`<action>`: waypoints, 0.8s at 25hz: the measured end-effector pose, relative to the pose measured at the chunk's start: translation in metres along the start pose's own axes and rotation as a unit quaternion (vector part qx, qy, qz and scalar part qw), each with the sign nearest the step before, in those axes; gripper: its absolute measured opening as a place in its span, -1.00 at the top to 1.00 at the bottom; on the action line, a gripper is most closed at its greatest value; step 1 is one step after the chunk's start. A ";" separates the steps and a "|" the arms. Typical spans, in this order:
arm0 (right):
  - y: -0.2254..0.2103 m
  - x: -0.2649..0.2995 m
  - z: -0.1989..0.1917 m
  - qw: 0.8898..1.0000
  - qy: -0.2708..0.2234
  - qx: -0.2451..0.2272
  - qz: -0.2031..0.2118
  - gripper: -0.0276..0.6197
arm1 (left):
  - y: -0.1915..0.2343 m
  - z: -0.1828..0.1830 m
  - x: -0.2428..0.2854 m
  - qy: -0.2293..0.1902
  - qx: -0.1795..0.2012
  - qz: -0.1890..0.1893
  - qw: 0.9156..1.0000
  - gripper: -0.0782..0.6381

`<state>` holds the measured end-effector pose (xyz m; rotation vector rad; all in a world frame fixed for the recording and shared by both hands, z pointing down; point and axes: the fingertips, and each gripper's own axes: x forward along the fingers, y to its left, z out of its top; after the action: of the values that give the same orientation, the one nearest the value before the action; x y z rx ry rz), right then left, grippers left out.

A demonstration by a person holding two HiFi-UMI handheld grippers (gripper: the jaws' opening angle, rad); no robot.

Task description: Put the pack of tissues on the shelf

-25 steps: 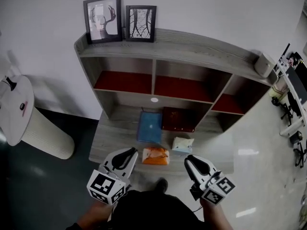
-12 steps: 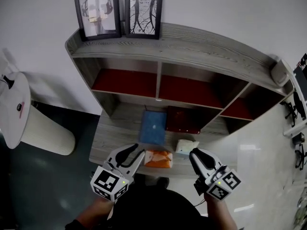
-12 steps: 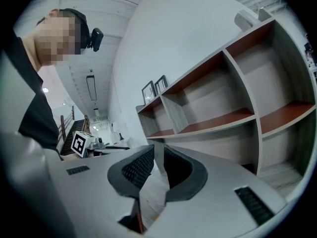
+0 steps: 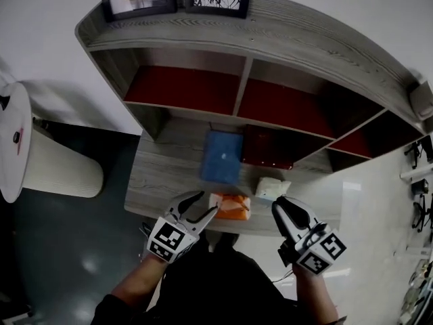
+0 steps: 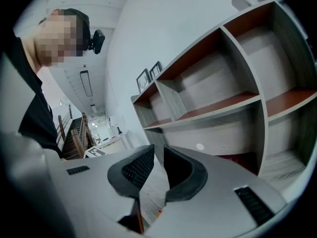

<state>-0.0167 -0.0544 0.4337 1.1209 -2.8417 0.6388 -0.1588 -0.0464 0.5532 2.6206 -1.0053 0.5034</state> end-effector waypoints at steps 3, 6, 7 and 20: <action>0.005 0.011 -0.002 1.000 -0.005 0.022 0.007 0.85 | -0.003 -0.032 0.018 0.028 0.019 -0.022 0.999 0.19; 0.006 0.018 -0.014 0.999 0.005 0.028 0.013 0.85 | -0.007 -0.063 0.032 0.054 0.021 -0.038 0.998 0.15; 0.005 0.019 -0.021 0.999 0.014 0.026 0.013 0.85 | -0.009 -0.072 0.037 0.063 0.022 -0.043 0.997 0.13; -0.002 0.019 -0.066 0.997 0.054 0.049 0.010 0.85 | -0.022 -0.171 0.087 0.174 0.032 -0.058 0.983 0.13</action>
<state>-0.0383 -0.0433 0.4979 1.0360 -2.7606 0.8225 -0.1202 -0.0158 0.7403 2.5044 -0.7312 0.9382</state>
